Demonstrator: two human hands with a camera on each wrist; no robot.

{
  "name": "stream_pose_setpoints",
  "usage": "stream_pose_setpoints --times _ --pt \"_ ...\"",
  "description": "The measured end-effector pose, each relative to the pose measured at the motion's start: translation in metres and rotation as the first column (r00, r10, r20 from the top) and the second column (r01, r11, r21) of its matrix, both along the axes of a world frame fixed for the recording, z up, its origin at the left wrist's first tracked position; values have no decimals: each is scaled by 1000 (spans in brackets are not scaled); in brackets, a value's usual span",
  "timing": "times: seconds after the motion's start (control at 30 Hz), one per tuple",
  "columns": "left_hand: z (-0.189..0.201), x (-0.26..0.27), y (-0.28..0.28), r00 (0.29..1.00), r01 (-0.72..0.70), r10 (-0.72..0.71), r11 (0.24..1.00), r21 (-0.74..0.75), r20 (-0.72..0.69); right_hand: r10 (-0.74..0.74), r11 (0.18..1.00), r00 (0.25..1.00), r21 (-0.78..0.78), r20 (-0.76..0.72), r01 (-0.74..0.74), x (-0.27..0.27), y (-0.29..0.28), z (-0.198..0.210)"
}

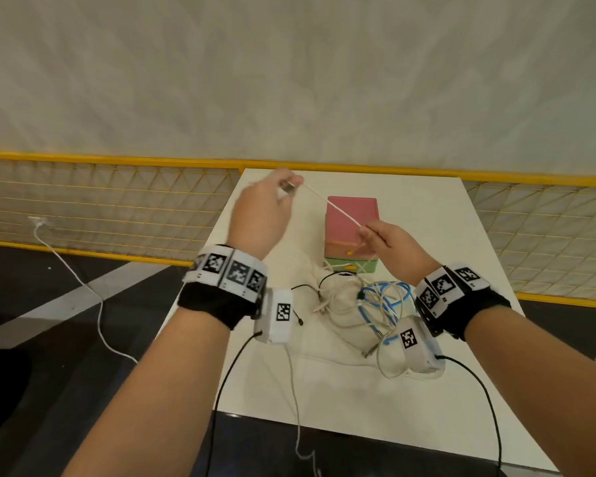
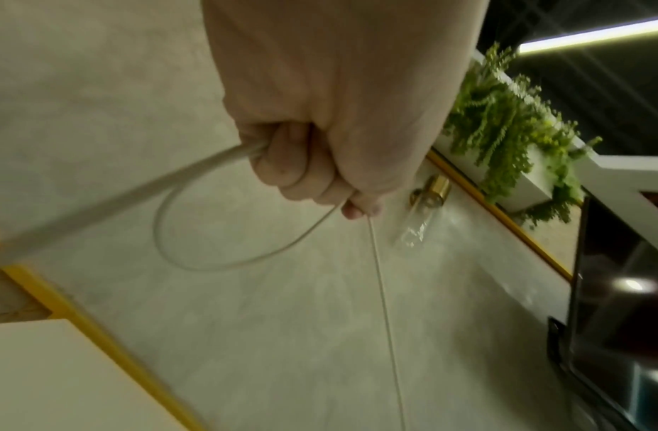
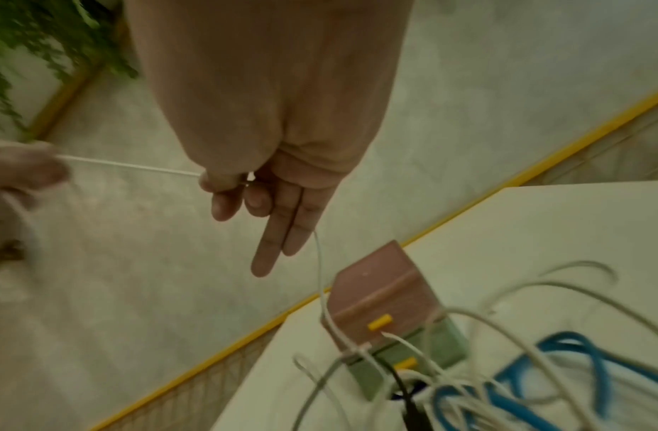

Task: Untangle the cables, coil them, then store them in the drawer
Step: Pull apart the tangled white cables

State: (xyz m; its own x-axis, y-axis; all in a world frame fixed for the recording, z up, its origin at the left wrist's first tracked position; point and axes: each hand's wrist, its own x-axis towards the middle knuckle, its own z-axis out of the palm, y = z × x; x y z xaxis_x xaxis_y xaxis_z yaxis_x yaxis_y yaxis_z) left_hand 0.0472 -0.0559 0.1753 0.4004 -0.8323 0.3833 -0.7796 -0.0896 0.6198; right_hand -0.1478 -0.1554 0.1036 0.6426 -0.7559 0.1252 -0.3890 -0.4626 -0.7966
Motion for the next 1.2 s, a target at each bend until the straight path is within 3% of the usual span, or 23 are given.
stream_pose_setpoints --times 0.07,0.13,0.2,0.27,0.37,0.47,0.57,0.7,0.77,0.83,0.97,1.07,1.13,1.2 --pt "6 17 4 991 -123 124 992 23 -45 -3 1000 1000 28 -29 4 -5 -4 -5" --pt "6 25 7 983 -167 181 953 251 -35 -21 1000 997 -21 -70 20 -4 -5 -5" --pt "3 21 11 993 -121 95 828 547 75 -41 998 995 -61 -94 36 2 -6 0" --pt "0 7 11 997 12 -53 777 630 47 -27 993 989 -114 -147 11 9 -3 7" --pt "-8 -22 2 978 207 -172 859 468 -117 68 974 980 -201 -186 -106 21 10 18" --pt "-18 -37 -8 967 250 -209 890 382 -146 69 965 988 -242 -139 -102 26 17 26" --pt "-13 -32 -12 980 179 -148 951 252 -135 48 988 996 -141 -74 -58 19 8 18" --pt "8 -5 -7 950 -87 77 996 -21 -302 0 1000 992 -6 -124 -1 -8 -3 -7" --pt "10 5 -3 967 -144 121 986 -87 -225 -14 999 994 34 -104 18 -15 -1 -11" --pt "8 -3 1 993 -45 39 998 -47 -115 -17 1000 996 -5 -82 17 -13 3 -5" --pt "-12 -39 -7 969 239 -248 939 249 5 42 986 999 -163 -19 -45 1 11 22" --pt "-17 -41 -11 971 238 -239 955 174 -15 67 979 998 -192 -8 -68 -2 12 33" --pt "-12 -35 -9 978 209 -207 974 85 -37 51 982 996 -178 -80 -65 -12 11 31" --pt "-5 -29 -6 978 204 -200 975 89 -56 56 980 986 -178 -156 -84 -22 9 25"
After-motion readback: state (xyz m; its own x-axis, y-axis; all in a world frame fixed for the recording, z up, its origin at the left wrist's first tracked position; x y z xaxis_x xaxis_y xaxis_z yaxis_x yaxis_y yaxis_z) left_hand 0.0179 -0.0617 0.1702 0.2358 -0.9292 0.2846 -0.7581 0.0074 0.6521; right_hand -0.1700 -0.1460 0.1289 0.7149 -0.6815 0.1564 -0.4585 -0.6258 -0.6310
